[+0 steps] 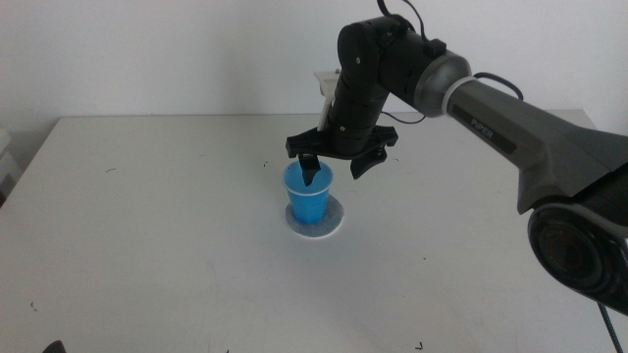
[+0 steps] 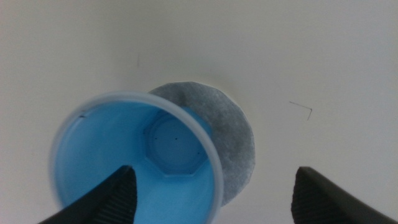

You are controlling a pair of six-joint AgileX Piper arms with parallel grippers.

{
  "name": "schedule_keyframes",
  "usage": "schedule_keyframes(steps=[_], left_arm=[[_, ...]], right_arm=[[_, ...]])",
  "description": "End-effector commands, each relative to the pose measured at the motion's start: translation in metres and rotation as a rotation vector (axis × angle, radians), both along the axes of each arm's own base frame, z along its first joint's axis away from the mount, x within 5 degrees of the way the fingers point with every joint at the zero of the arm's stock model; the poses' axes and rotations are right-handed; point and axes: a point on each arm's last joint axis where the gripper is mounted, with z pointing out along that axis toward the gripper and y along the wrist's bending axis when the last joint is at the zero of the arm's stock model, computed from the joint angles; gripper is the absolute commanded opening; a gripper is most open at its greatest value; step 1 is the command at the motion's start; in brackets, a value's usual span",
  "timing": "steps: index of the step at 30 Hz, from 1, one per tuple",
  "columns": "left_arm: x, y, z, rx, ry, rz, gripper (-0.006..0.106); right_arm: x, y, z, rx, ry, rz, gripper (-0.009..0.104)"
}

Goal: Place an empty cup on a cup mat.

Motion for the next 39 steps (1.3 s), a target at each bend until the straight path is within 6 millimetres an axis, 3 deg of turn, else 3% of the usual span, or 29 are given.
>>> schedule_keyframes(steps=[1, 5, 12, 18, 24, 32, 39], left_arm=[[0.001, 0.0, 0.008, -0.015, -0.076, 0.0, 0.105], [0.001, 0.0, 0.008, -0.015, -0.076, 0.0, 0.105], [0.001, 0.0, 0.008, -0.015, -0.076, 0.0, 0.105], [0.001, 0.0, 0.008, -0.015, -0.076, 0.0, 0.105], [0.001, 0.0, 0.008, -0.015, -0.076, 0.0, 0.105], [0.001, 0.0, 0.008, -0.015, -0.076, 0.0, 0.105], [0.001, 0.0, 0.008, -0.015, -0.076, 0.0, 0.105]], right_arm=[[-0.017, -0.014, 0.071, 0.037, -0.09, 0.005, 0.071], [-0.037, -0.044, 0.108, 0.005, -0.143, -0.021, 0.072], [-0.092, -0.126, 0.167, 0.013, -0.256, -0.136, 0.072], [-0.157, -0.188, 0.182, 0.064, -0.417, -0.237, 0.072], [-0.237, -0.231, 0.181, 0.06, -0.639, -0.225, 0.072], [-0.335, -0.255, 0.145, 0.078, -1.085, -0.149, 0.072], [-0.378, -0.267, 0.097, 0.081, -1.175, -0.173, 0.08]])
